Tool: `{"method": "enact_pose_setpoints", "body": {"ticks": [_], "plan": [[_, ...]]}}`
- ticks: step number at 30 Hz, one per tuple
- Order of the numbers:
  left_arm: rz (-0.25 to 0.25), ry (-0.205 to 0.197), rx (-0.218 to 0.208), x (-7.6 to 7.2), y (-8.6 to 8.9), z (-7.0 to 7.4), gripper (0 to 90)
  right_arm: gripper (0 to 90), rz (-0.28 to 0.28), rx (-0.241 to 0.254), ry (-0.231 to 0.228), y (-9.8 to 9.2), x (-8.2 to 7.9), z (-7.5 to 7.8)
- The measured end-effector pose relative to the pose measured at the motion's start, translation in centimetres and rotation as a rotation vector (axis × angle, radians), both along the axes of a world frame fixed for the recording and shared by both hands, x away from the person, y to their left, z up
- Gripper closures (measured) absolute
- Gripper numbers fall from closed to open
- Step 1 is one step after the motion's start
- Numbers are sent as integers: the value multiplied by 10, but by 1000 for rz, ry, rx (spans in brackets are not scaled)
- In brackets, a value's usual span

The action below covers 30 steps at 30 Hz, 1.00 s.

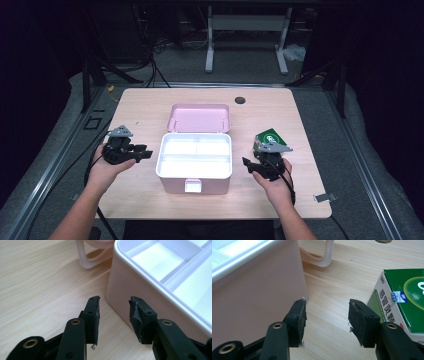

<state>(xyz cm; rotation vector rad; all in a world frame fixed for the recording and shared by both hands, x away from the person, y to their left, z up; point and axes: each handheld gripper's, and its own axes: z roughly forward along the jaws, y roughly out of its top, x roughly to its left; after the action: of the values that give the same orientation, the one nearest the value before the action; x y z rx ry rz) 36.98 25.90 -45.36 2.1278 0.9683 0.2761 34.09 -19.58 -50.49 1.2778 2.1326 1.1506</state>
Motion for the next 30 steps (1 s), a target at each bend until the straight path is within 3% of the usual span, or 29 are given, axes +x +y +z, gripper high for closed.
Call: {"method": "enact_pose_setpoints", "body": {"ticks": [15,30], "plan": [[-68,-46,-5,1,-18,28,634,478,13,-4,6,0,-2,1],[-162,-46,28,6,-54,31,655,479,19,-1,2,0,-2,0]]}}
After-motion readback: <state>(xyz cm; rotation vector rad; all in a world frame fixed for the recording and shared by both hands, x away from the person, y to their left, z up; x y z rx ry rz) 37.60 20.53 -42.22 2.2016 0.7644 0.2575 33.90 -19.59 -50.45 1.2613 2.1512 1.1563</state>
